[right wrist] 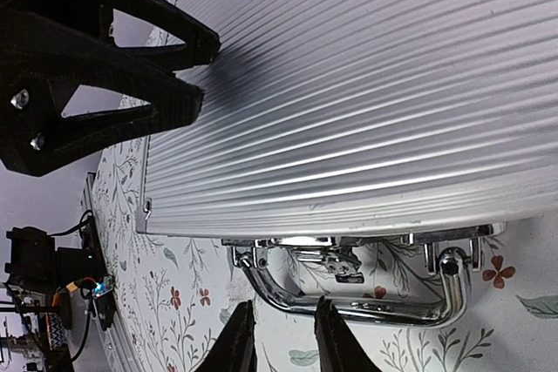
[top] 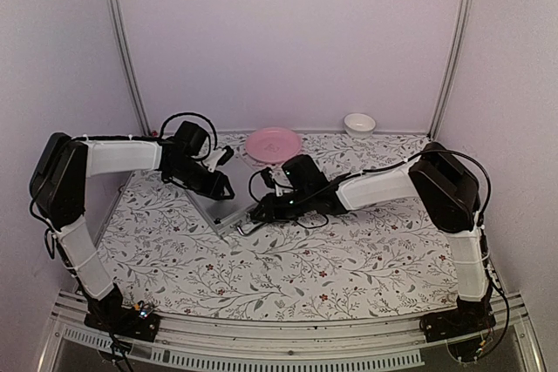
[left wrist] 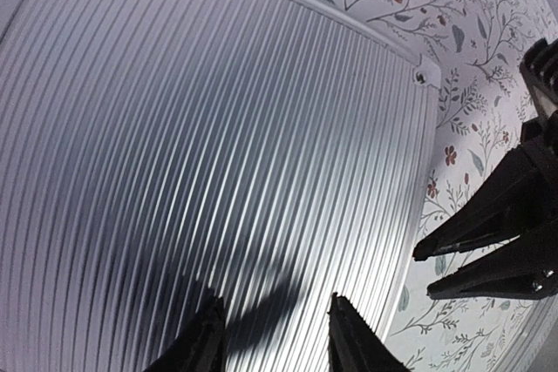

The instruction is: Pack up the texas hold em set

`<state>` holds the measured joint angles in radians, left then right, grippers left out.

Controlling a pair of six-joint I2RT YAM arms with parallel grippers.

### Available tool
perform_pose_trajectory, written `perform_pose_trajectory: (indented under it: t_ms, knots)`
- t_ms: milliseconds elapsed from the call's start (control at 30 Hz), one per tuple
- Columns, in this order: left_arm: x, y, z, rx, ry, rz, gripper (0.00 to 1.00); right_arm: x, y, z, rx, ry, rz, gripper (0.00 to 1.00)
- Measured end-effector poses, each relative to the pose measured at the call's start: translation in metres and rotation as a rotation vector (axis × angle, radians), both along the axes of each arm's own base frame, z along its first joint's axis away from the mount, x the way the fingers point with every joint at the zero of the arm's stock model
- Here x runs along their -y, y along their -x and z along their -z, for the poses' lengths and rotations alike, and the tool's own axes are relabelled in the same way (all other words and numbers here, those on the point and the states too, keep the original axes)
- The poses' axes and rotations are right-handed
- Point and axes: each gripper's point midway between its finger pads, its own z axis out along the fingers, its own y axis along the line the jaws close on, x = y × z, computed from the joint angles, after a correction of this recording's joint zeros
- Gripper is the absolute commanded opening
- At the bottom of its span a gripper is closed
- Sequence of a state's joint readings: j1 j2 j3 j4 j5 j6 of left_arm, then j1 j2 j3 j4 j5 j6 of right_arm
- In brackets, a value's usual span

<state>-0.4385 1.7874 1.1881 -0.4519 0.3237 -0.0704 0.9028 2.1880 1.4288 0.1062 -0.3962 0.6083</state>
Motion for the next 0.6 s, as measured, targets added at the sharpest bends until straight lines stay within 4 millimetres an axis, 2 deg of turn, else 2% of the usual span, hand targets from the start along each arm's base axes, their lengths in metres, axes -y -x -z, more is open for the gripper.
perform_pose_trajectory:
  t_ms: [200, 600]
  knots:
    - [0.000, 0.000, 0.000, -0.002, -0.001, 0.000, 0.41, -0.003, -0.005, 0.010, 0.000, 0.028, 0.009, 0.14]
    - [0.000, 0.000, 0.000, -0.003, -0.001, 0.000, 0.41, 0.001, -0.006, 0.029, -0.008, 0.091, 0.021, 0.13]
